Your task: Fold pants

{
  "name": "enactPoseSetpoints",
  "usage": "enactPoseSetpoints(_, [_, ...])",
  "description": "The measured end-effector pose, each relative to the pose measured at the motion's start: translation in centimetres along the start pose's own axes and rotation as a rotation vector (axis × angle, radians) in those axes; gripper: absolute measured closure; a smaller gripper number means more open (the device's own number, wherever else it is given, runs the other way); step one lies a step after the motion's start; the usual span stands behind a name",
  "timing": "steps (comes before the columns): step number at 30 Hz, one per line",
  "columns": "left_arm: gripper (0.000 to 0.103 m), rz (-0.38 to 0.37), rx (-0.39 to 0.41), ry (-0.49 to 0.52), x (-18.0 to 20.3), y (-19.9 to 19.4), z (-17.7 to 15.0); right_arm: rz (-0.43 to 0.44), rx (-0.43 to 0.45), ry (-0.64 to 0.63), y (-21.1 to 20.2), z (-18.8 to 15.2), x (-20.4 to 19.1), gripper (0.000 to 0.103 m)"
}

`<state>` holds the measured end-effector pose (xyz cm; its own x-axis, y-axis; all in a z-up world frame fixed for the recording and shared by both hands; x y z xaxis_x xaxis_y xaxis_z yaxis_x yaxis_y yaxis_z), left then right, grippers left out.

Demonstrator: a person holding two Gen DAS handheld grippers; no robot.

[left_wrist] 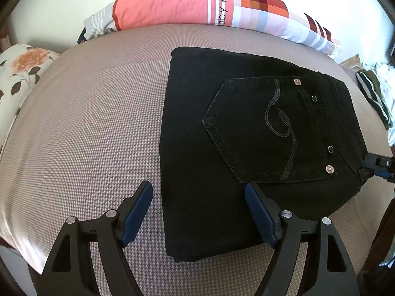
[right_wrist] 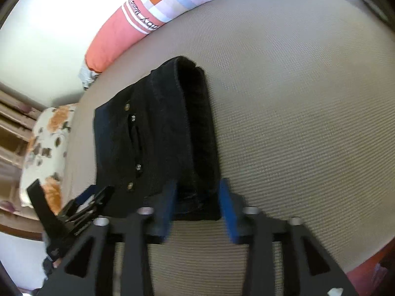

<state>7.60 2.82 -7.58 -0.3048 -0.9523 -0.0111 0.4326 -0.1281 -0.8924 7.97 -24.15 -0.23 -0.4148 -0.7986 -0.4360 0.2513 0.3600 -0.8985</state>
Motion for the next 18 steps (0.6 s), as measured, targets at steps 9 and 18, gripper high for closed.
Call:
enactPoseSetpoints(9, [0.025, -0.014, 0.009, 0.005, -0.3, -0.8, 0.4, -0.032, 0.035, -0.057, 0.1, 1.6, -1.5, 0.055])
enactPoseSetpoints(18, [0.025, -0.068, 0.052, -0.074, -3.2, -2.5, 1.9, -0.025, 0.022, -0.078, 1.4, 3.5, -1.8, 0.055])
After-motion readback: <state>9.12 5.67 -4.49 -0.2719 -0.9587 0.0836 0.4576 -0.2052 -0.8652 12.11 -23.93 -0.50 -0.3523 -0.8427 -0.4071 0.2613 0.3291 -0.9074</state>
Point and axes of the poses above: each gripper's, at about its wrist camera, not at the fingertips, and y roughly the way its jaws point, x to its right, z to its top, the point moved 3 cm from there along y, roughly the way its jaws point, and after that the axes turned 8 degrees about y, right-handed, at the moved point
